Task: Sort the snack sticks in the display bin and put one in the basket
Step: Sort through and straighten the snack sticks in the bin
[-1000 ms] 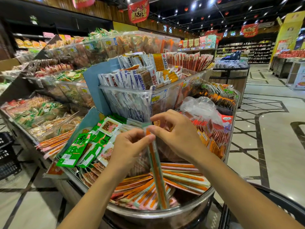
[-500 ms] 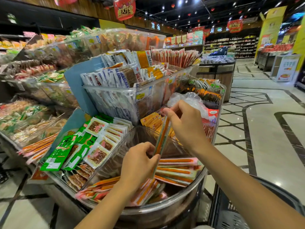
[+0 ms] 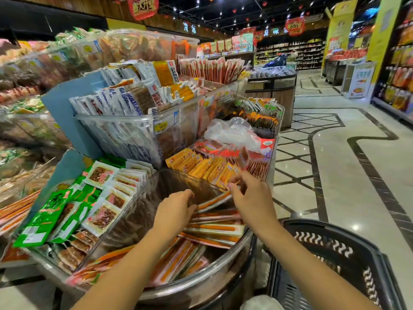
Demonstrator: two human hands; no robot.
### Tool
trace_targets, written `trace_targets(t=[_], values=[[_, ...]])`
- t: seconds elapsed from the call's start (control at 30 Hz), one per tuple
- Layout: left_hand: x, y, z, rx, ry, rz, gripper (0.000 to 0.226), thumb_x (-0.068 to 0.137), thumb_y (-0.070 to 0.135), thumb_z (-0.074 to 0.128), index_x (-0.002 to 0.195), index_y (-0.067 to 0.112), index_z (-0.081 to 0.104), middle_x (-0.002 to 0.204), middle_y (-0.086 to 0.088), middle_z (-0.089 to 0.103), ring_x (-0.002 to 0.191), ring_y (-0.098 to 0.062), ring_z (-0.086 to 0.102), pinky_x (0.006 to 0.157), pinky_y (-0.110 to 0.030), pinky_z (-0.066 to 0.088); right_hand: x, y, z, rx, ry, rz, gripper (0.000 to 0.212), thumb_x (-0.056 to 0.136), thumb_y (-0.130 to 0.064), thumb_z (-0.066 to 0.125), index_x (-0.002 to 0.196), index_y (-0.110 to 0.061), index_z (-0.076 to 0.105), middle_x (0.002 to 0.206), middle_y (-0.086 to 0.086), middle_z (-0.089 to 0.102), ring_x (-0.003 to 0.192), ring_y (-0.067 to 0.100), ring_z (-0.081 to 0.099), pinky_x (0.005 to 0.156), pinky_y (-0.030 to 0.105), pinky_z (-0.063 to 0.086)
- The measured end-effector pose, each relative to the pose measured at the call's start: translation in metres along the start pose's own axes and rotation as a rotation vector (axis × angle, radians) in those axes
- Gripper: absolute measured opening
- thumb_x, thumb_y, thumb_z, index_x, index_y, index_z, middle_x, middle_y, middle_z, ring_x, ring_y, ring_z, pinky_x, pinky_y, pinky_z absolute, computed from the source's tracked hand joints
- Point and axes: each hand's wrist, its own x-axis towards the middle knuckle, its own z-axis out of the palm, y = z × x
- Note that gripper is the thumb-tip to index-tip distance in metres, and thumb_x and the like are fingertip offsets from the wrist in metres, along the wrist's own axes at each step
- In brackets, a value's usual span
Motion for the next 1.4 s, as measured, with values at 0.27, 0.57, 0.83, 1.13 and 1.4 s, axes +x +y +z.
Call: trace_targets(t=[0.27,0.57,0.83,1.13,1.4], values=[[-0.001,-0.007,0.02,-0.154,-0.241,-0.021,0.023,0.097,0.014,0.055,0.11,0.023,0.072,0.11,0.006,0.072,0.105,-0.016,0.066,0.092,-0.033,0.051,-0.011,0.021,0.0,-0.541,0.008,-0.102,0.007,0.087,-0.023,0.062,0.094,-0.024,0.062,0.089,-0.007,0.056,0.085,0.017,0.053,0.076,0.033,0.041],[-0.013,-0.02,-0.029,-0.351,-0.073,0.023,0.034,0.093,0.0,0.055,0.12,0.014,0.071,0.118,0.0,0.071,0.111,-0.011,0.064,0.103,-0.032,0.051,-0.01,-0.006,0.01,-0.475,0.002,-0.294,0.008,0.085,-0.018,0.07,0.092,-0.019,0.066,0.09,-0.002,0.06,0.088,0.021,0.056,0.078,0.038,0.047],[-0.047,-0.098,-0.101,-0.058,0.4,0.084,0.022,0.085,0.005,0.07,0.104,0.016,0.07,0.11,-0.001,0.069,0.107,-0.021,0.058,0.09,-0.035,0.047,-0.012,-0.054,0.066,-0.189,-0.505,-0.344,0.01,0.094,-0.024,0.063,0.101,-0.026,0.07,0.092,-0.014,0.06,0.091,0.008,0.056,0.083,0.034,0.051],[-0.065,-0.138,-0.074,-0.112,0.226,-0.057,0.029,0.098,0.036,0.062,0.12,0.018,0.067,0.131,-0.001,0.061,0.123,-0.021,0.052,0.106,-0.038,0.041,-0.029,-0.065,0.107,-0.266,-0.981,-0.313,0.027,0.085,-0.013,0.06,0.101,-0.029,0.076,0.099,-0.008,0.072,0.093,0.009,0.064,0.086,0.036,0.055],[-0.066,-0.14,-0.071,-0.153,0.225,-0.074,0.032,0.098,0.039,0.059,0.124,0.021,0.066,0.138,0.004,0.058,0.13,-0.016,0.047,0.112,-0.036,0.038,-0.033,-0.06,0.108,-0.313,-1.148,-0.311,0.036,0.085,-0.013,0.068,0.115,-0.033,0.071,0.119,-0.013,0.067,0.105,0.003,0.061,0.091,0.027,0.054]])
